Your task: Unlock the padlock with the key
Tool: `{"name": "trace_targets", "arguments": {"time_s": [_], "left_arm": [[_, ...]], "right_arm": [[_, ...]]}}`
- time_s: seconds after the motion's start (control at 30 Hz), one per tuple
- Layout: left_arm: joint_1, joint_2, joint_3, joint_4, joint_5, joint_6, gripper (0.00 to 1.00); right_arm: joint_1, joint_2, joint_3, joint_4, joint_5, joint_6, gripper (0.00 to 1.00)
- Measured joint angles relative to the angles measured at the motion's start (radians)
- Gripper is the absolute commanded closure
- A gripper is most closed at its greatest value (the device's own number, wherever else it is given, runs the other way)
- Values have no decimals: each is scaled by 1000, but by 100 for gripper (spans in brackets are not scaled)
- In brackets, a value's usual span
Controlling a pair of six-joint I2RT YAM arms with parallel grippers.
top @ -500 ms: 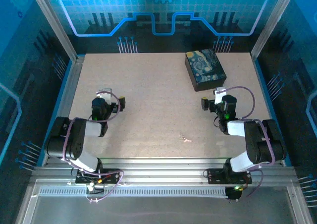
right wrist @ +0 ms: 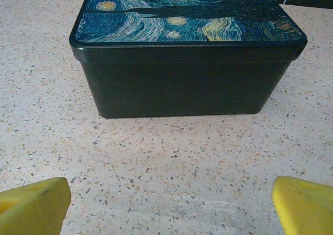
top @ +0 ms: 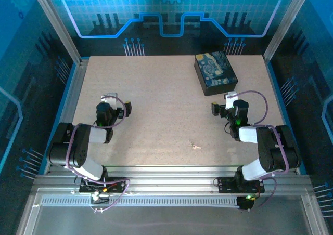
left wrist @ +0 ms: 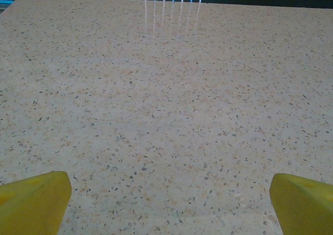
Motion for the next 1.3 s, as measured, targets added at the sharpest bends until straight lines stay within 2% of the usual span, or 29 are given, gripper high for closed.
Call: {"name": "trace_targets", "arguments": {"time_s": [0.2,0.3,0.4,0.57,0.77,0.97,1.13,1.2,1.3], "left_arm": [[31,0,1,-11,40,-6,1],[37,-29,35,-108,35,-15,1],[37,-99,113,-254,24,-30,1],[39,-184,222,-386,-40,-103,1],[42,-208,301,-562,0,-217,1],[6,-188,380,-735,61,-272,1],[-29,-185,397,-827,100,-277,1],[-38,-176,419,-860,104,-276,1],[-49,-142,485,-917,103,-276,1]], "right_arm": [[-1,0,5,-16,-29,0,0],[-12,-18,48,-115,-27,12,0],[-51,-55,159,-278,-37,45,0],[-167,-39,431,-490,-135,141,1],[-232,157,732,-643,-224,246,3],[-266,446,1003,-782,-325,322,9],[-269,625,1172,-891,-422,333,23],[-266,650,1184,-916,-457,330,26],[-259,656,1189,-937,-494,311,40]]}}
